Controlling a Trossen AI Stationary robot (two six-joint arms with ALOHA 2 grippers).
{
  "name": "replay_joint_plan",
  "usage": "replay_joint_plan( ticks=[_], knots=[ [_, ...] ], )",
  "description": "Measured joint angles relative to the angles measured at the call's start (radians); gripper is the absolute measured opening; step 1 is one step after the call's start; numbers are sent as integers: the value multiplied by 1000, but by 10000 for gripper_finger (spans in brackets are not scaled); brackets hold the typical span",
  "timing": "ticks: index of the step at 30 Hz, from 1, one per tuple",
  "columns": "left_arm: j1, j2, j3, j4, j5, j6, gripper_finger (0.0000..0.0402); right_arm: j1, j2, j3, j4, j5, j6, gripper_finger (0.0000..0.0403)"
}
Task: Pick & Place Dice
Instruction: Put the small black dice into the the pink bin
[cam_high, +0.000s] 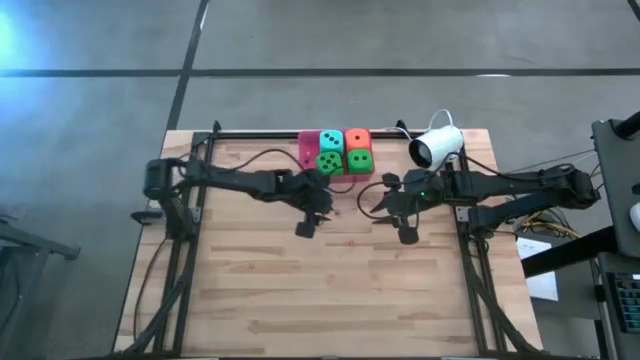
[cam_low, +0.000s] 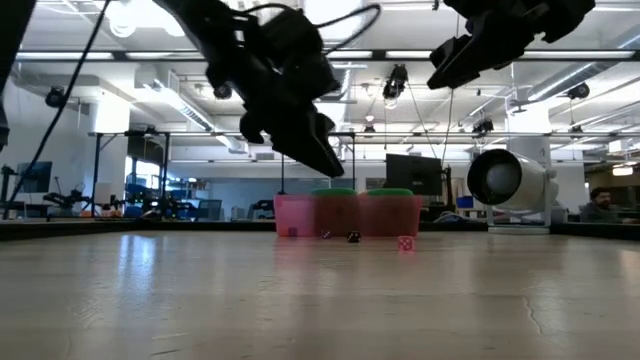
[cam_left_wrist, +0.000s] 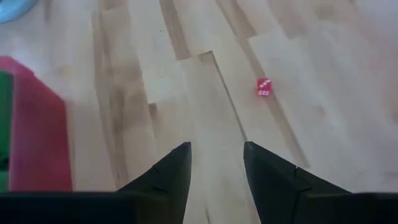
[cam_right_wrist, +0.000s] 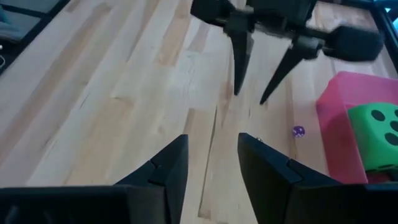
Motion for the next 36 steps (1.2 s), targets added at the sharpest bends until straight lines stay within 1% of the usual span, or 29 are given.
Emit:
replay_joint_plan(
  ticks=[6, 10, 15, 18, 24, 26, 36],
  knots=[
    [16, 106, 122, -145, 49, 115, 135, 1, 12, -1, 1, 0, 3, 133],
    [42, 141, 147, -160, 74, 204, 126, 1, 8, -1, -6, 0, 3, 137],
    [80, 157, 152, -127, 78, 261, 120, 1, 2, -1, -13, 0, 3, 138],
    [97, 172, 152, -92, 88, 264, 120, 1, 5, -1, -13, 0, 2, 134],
    [114, 205, 152, -58, 169, 260, 120, 1, 4, -1, -13, 0, -3, 127],
    [114, 219, 159, -30, 176, 259, 120, 1, 4, -1, -14, 0, -4, 128],
    [117, 321, 215, -30, 193, 254, 120, 1, 4, -1, -14, 0, -5, 133]
  ],
)
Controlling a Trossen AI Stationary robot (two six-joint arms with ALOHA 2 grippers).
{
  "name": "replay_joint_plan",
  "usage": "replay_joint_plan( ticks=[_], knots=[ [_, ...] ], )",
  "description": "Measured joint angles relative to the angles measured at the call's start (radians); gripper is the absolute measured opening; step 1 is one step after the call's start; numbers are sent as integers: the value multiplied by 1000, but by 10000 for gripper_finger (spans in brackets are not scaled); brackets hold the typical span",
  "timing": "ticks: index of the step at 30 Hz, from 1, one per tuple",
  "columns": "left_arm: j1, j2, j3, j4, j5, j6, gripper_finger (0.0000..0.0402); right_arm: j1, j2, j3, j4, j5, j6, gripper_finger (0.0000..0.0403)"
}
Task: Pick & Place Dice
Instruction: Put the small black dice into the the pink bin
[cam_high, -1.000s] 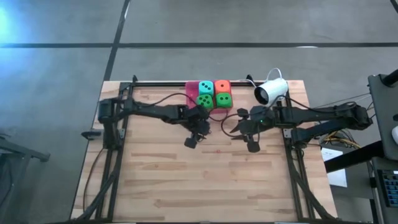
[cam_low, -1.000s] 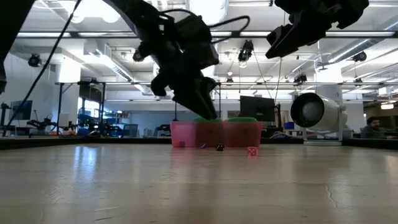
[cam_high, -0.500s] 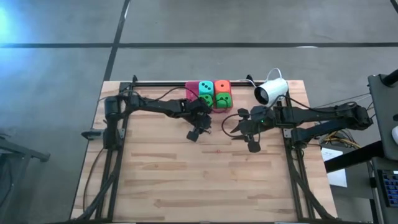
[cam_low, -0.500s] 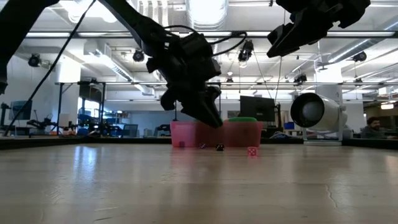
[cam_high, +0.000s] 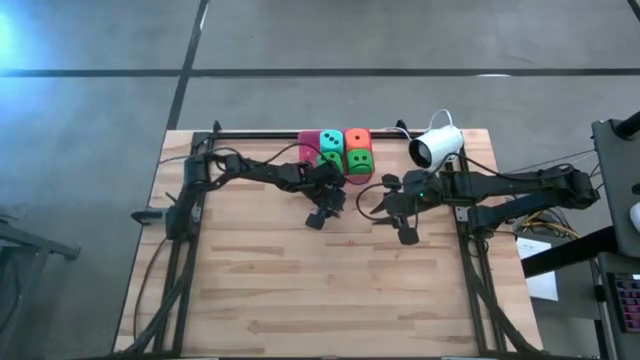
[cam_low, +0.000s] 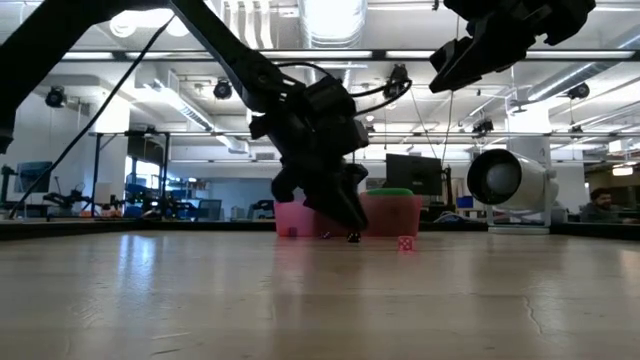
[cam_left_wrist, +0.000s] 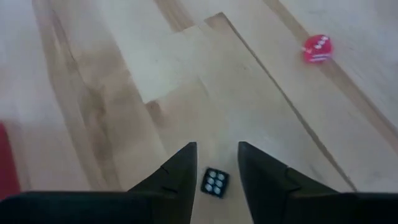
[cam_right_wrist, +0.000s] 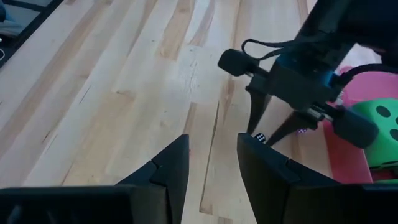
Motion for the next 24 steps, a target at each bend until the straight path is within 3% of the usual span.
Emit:
replay_joint_plan(
  ticks=[24],
  knots=[
    [17, 0, -4, -26, -1, 2, 120, 0, 6, 0, -2, 0, -4, 126]
  ],
)
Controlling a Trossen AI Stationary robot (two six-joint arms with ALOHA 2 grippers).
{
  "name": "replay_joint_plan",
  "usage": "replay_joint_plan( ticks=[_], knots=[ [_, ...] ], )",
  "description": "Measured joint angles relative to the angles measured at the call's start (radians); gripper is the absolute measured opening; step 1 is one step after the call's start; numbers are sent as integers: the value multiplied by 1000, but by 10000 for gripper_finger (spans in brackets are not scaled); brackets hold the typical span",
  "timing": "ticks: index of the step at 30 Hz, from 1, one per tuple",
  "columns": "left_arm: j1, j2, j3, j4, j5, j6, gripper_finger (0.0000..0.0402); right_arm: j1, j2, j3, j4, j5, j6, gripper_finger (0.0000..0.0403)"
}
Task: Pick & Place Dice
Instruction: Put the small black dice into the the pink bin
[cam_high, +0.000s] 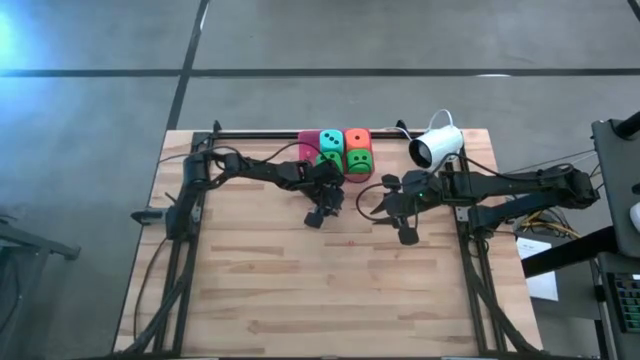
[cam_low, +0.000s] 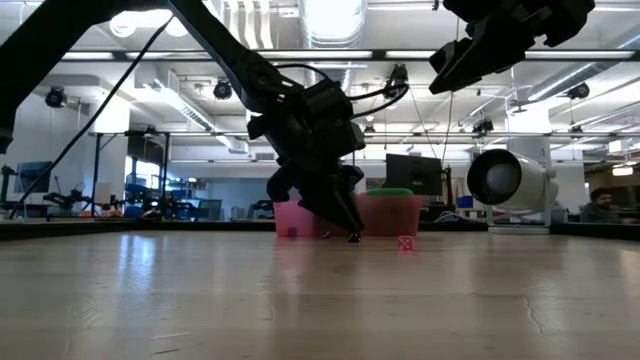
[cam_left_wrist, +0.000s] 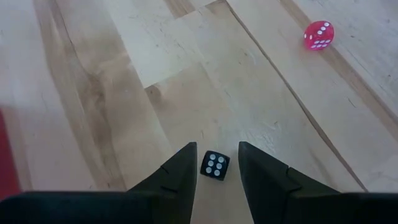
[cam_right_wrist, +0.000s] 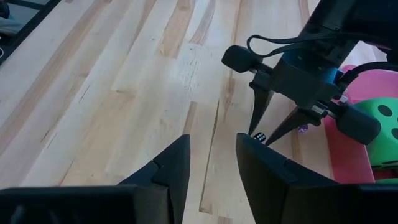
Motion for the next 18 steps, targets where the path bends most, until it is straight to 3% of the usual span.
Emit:
replay_joint_plan(
  ticks=[18],
  knots=[
    [-4, 0, -1, -25, -48, -3, 120, 0, 0, 0, 0, 0, -5, 126]
  ],
)
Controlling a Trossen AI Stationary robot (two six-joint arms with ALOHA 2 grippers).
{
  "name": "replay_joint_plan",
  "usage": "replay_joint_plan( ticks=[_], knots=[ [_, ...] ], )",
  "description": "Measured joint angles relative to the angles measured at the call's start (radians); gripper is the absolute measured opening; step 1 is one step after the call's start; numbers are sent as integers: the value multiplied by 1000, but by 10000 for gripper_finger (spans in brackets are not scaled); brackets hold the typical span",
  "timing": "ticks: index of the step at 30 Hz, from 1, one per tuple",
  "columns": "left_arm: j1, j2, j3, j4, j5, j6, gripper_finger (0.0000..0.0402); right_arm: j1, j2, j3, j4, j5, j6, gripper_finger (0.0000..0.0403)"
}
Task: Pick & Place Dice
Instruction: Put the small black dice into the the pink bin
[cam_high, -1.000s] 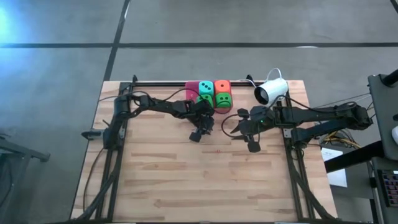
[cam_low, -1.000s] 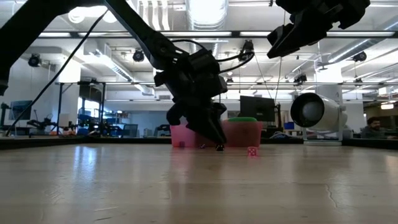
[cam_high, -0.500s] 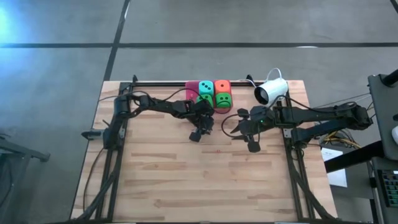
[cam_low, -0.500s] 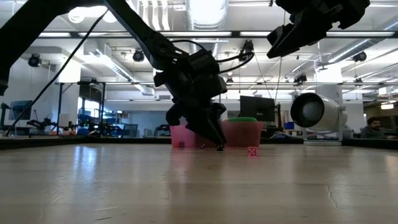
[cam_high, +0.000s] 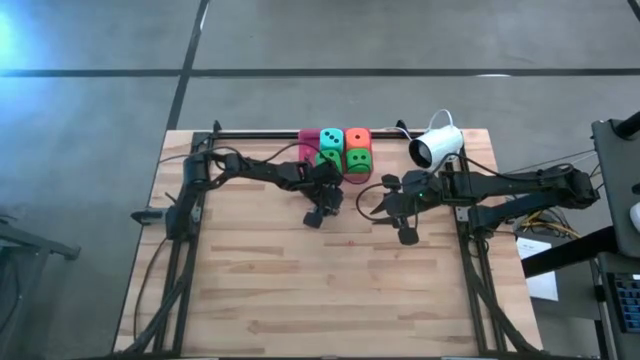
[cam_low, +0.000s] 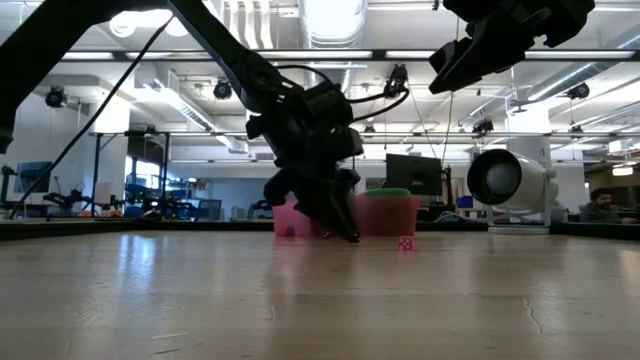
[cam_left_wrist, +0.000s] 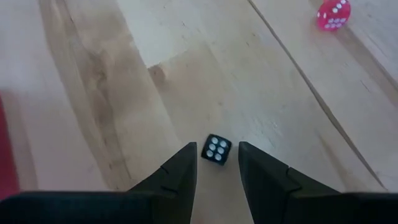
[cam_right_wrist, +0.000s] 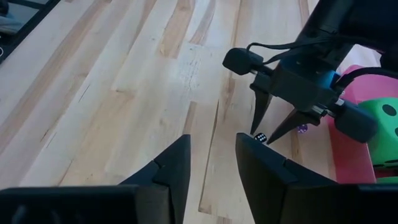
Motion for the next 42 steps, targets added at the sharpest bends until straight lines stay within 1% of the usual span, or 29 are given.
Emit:
replay_joint_plan(
  ticks=[5, 16, 20, 30, 33, 39, 42],
  knots=[
    [-14, 0, -1, -8, -3, 4, 120, 0, 0, 0, 0, 0, -3, 127],
    [-76, 0, 3, -8, -3, 8, 120, 0, 0, 0, 0, 0, -3, 111],
    [-77, 0, 3, -11, -39, 10, 120, 0, 0, 0, -3, 0, -3, 109],
    [-78, 0, 3, -22, -48, 8, 118, 0, 0, 0, -6, 0, -3, 119],
    [-78, 0, 3, -24, -48, 8, 105, 0, 0, 0, -5, 0, -3, 121],
    [-78, 0, 3, -28, -47, 7, 43, 0, 0, 0, -5, 0, -3, 112],
    [-79, -8, 2, -37, -48, -8, 40, 0, 0, 0, -5, 0, -3, 107]
  ],
)
